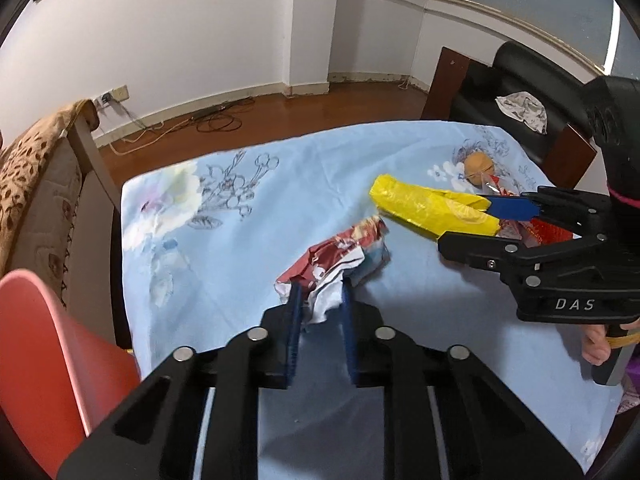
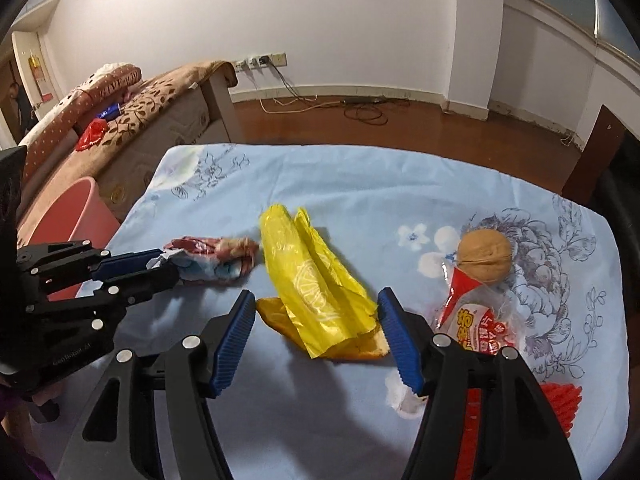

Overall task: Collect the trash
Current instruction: 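Grasp the red-white snack wrapper with the left tool while the right tool grasps the yellow plastic bag, then carry the wrapper and the yellow bag over the pink bucket with both tools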

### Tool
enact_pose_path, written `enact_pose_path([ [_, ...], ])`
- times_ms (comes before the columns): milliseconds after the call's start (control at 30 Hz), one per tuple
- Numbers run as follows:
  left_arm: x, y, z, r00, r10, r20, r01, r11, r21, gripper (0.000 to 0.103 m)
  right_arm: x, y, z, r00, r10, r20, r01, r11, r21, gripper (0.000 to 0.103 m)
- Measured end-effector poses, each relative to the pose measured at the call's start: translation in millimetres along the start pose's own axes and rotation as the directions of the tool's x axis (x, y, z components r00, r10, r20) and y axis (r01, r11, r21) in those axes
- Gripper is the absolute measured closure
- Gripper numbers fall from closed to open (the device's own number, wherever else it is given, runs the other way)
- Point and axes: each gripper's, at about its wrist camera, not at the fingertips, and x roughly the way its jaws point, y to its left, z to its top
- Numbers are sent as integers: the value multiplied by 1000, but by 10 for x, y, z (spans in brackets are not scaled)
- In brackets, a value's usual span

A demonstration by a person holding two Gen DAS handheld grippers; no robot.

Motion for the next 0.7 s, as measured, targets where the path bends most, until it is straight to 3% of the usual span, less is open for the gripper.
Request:
enact_pose_path([
  [67, -20, -5, -19, 1000, -5, 2, 5, 1000, -10, 93, -13, 7, 1, 1000, 5, 2, -5, 1000, -3, 50],
  [167, -107, -24, -47, 1000, -13, 15, 14, 999, -29, 94, -60, 26, 13, 1000, 16, 1, -16, 1000, 3, 78],
  [200, -158, -36, -62, 1000, -16, 22, 17, 999, -38, 94, -69, 33, 17, 1000, 14, -6, -14, 1000, 4, 94],
  [300, -300, -56, -100, 999, -20, 42, 23, 998, -65, 94, -100, 46, -26, 1000, 23, -14, -23, 999, 26, 94],
  [700, -859, -105, -372, 996, -3, 93, 17, 989, -150, 94, -718, 421, -287, 993, 77, 92, -82, 995, 51, 95],
])
